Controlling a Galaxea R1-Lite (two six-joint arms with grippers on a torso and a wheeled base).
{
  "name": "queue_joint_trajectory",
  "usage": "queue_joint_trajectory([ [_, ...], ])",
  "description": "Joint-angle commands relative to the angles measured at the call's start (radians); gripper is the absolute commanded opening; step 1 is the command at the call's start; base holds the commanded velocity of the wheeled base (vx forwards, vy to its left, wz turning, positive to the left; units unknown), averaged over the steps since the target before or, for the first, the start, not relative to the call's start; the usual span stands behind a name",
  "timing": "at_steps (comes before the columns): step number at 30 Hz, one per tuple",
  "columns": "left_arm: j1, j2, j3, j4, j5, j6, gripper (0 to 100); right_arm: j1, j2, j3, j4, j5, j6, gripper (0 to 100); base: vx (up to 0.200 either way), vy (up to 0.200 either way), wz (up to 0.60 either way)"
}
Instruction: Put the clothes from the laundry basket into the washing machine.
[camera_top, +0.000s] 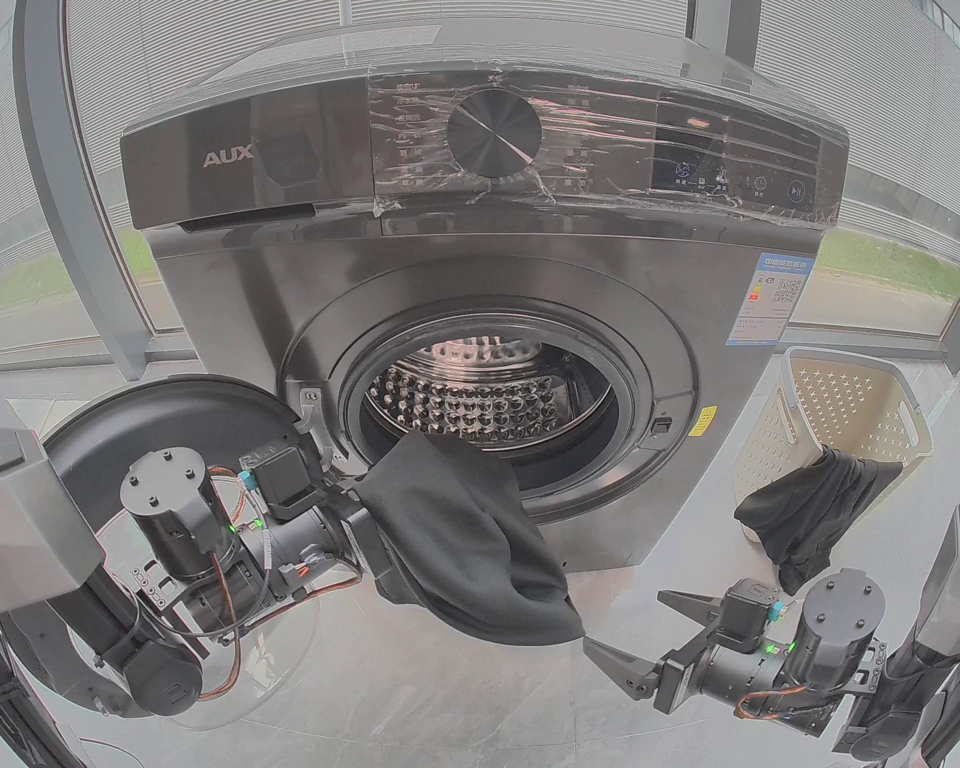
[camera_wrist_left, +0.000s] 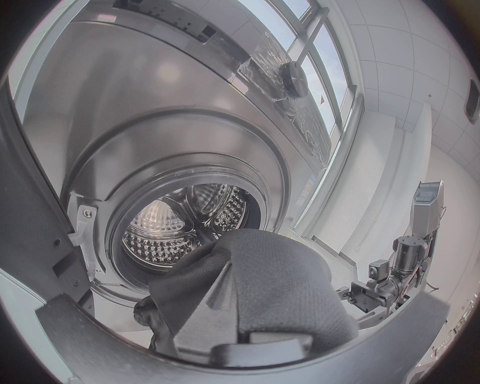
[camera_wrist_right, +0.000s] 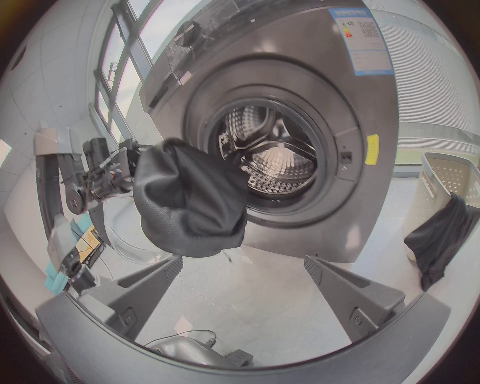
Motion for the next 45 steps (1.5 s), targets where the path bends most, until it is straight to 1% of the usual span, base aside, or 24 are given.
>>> queue_joint_trajectory([
  [1,0.003,-0.041,0.013,-0.007,0.004,0.003,0,-0.060,0.029,0.055,-0.002,-0.002,-0.003,100,0.000,0.000,0.00],
  [3,0.003,-0.047,0.016,-0.007,0.007,0.003,0,-0.071,0.036,0.055,-0.002,0.000,-0.004,100,0.000,0.000,0.00],
  [4,0.003,-0.054,0.018,-0.007,0.013,0.006,0,-0.089,0.045,0.055,-0.002,0.000,-0.007,100,0.000,0.000,0.00],
  [5,0.003,-0.054,0.018,-0.007,0.013,0.006,0,-0.089,0.045,0.055,-0.002,0.000,-0.007,100,0.000,0.000,0.00],
  [6,0.003,-0.061,0.019,-0.007,0.038,0.006,0,-0.132,0.068,0.051,-0.003,0.006,-0.015,100,0.000,0.000,0.00],
  [7,0.002,-0.061,0.023,-0.007,0.045,0.012,0,-0.158,0.080,0.043,-0.003,0.007,-0.024,100,0.000,0.000,0.00],
  [9,-0.005,-0.059,0.032,-0.007,0.050,0.026,0,-0.187,0.094,0.031,-0.003,0.009,-0.037,100,0.000,0.000,0.00],
  [10,-0.006,-0.054,0.046,-0.007,0.050,0.056,0,-0.207,0.103,0.023,-0.003,0.009,-0.043,100,0.000,0.000,0.00],
  [12,-0.006,-0.041,0.061,-0.006,0.050,0.114,0,-0.218,0.106,0.020,-0.003,0.009,-0.044,100,0.000,0.000,0.00],
  [14,-0.008,-0.016,0.070,-0.007,0.056,0.154,0,-0.220,0.106,0.020,-0.003,0.009,-0.043,100,0.000,0.000,0.00],
  [17,-0.025,0.019,0.076,-0.007,0.122,0.207,0,-0.221,0.105,0.015,-0.003,0.009,-0.041,100,0.000,0.000,0.00],
  [19,-0.038,0.048,0.065,-0.007,0.167,0.213,0,-0.221,0.103,0.012,-0.003,0.009,-0.041,100,0.000,0.000,0.00],
  [21,-0.043,0.062,0.047,-0.007,0.187,0.202,0,-0.221,0.103,0.012,-0.003,0.009,-0.040,100,0.000,0.000,0.00],
  [25,-0.043,0.067,0.038,-0.006,0.187,0.196,0,-0.221,0.102,0.012,-0.003,0.009,-0.038,100,0.150,0.000,0.00],
  [27,-0.043,0.071,0.036,-0.007,0.187,0.197,0,-0.221,0.102,0.012,-0.003,0.009,-0.038,100,0.200,0.000,0.00],
  [28,-0.044,0.091,0.035,-0.007,0.193,0.203,0,-0.220,0.100,0.012,-0.003,0.009,-0.038,100,0.200,0.000,0.00],
  [37,-0.057,0.096,0.036,-0.007,0.193,0.202,0,-0.214,0.106,0.014,-0.003,0.009,-0.037,100,0.000,0.000,0.00],
  [43,-0.063,0.102,0.042,-0.007,0.191,0.200,0,-0.209,0.106,0.014,-0.003,0.009,-0.037,100,0.200,0.000,0.00],
  [45,-0.078,0.104,0.044,-0.007,0.193,0.199,0,-0.207,0.105,0.014,-0.003,0.009,-0.037,100,0.000,0.000,0.00],
])
